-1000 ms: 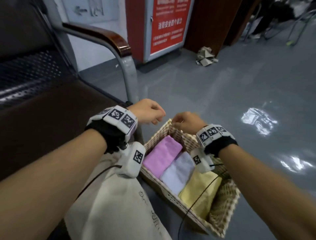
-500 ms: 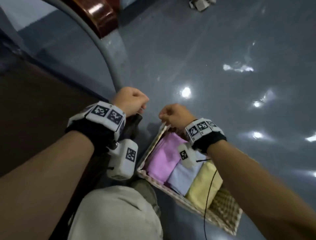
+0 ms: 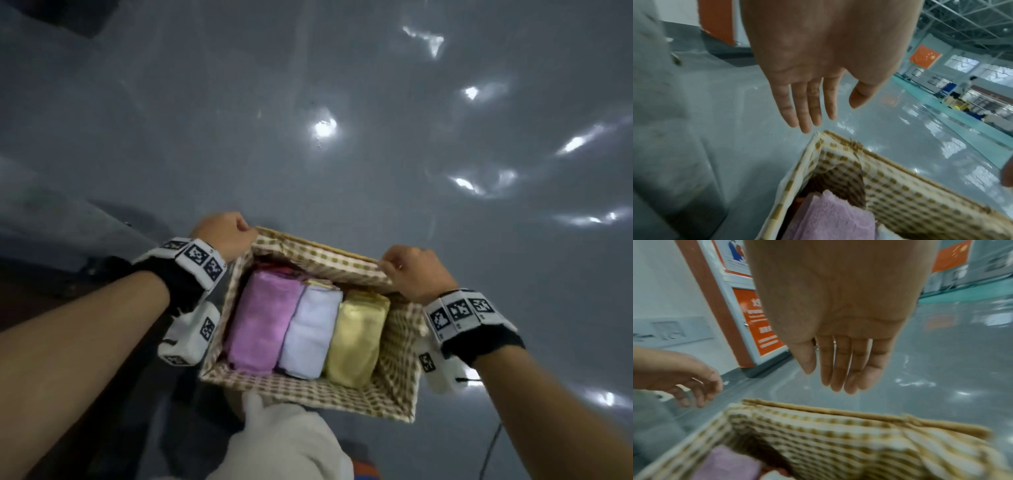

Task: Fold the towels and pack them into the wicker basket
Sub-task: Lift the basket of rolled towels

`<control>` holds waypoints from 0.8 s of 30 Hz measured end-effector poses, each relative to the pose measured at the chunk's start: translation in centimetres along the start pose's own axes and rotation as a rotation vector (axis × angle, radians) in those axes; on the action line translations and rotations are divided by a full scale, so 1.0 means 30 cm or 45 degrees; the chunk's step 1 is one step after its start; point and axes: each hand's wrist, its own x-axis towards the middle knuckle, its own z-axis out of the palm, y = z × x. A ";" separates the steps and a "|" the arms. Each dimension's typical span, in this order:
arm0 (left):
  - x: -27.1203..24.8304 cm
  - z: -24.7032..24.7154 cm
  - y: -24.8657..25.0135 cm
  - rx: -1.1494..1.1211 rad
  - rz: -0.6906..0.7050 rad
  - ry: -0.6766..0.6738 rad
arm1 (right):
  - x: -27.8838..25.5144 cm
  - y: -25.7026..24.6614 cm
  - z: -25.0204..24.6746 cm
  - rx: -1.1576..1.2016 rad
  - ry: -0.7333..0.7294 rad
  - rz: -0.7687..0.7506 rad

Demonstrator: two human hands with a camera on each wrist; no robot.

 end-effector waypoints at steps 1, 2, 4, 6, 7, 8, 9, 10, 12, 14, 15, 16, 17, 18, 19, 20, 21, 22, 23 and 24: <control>0.039 0.040 0.004 0.028 0.017 0.018 | 0.007 0.064 0.015 0.000 0.056 0.063; 0.075 0.078 0.007 0.053 0.040 0.038 | 0.014 0.125 0.033 0.006 0.127 0.129; 0.131 0.150 0.003 0.092 0.060 0.095 | 0.030 0.227 0.073 0.038 0.254 0.256; 0.178 0.198 -0.015 0.067 0.036 0.176 | 0.055 0.299 0.112 0.073 0.316 0.371; 0.198 0.212 -0.027 0.042 0.013 0.195 | 0.069 0.322 0.131 0.098 0.295 0.429; 0.216 0.221 -0.039 0.022 -0.013 0.185 | 0.084 0.337 0.151 0.130 0.247 0.490; 0.233 0.230 -0.052 0.010 -0.039 0.146 | 0.097 0.345 0.170 0.170 0.191 0.556; 0.242 0.234 -0.060 0.013 -0.054 0.096 | 0.111 0.351 0.187 0.227 0.150 0.620; 0.258 0.240 -0.071 0.045 -0.036 0.028 | 0.141 0.358 0.210 0.424 0.139 0.730; 0.278 0.249 -0.071 0.035 -0.027 0.026 | 0.162 0.375 0.229 0.616 0.190 0.778; 0.287 0.254 -0.067 0.007 -0.037 0.028 | 0.169 0.388 0.236 0.675 0.213 0.781; 0.294 0.258 -0.062 -0.035 -0.056 0.029 | 0.176 0.399 0.242 0.724 0.238 0.777; 0.301 0.259 -0.062 -0.081 -0.080 0.032 | 0.181 0.408 0.248 0.763 0.261 0.764; 0.302 0.258 -0.065 -0.118 -0.096 0.031 | 0.184 0.412 0.255 0.795 0.276 0.746; 0.303 0.254 -0.066 -0.147 -0.099 0.025 | 0.186 0.409 0.258 0.816 0.290 0.724; 0.304 0.250 -0.068 -0.176 -0.086 0.026 | 0.186 0.405 0.262 0.833 0.300 0.710; 0.306 0.247 -0.071 -0.223 -0.065 0.034 | 0.186 0.396 0.264 0.843 0.314 0.701; 0.307 0.244 -0.071 -0.289 -0.033 0.048 | 0.186 0.386 0.268 0.856 0.340 0.700; 0.311 0.241 -0.069 -0.357 -0.007 0.069 | 0.186 0.374 0.270 0.877 0.377 0.700; 0.314 0.238 -0.065 -0.411 0.013 0.105 | 0.187 0.360 0.272 0.904 0.416 0.694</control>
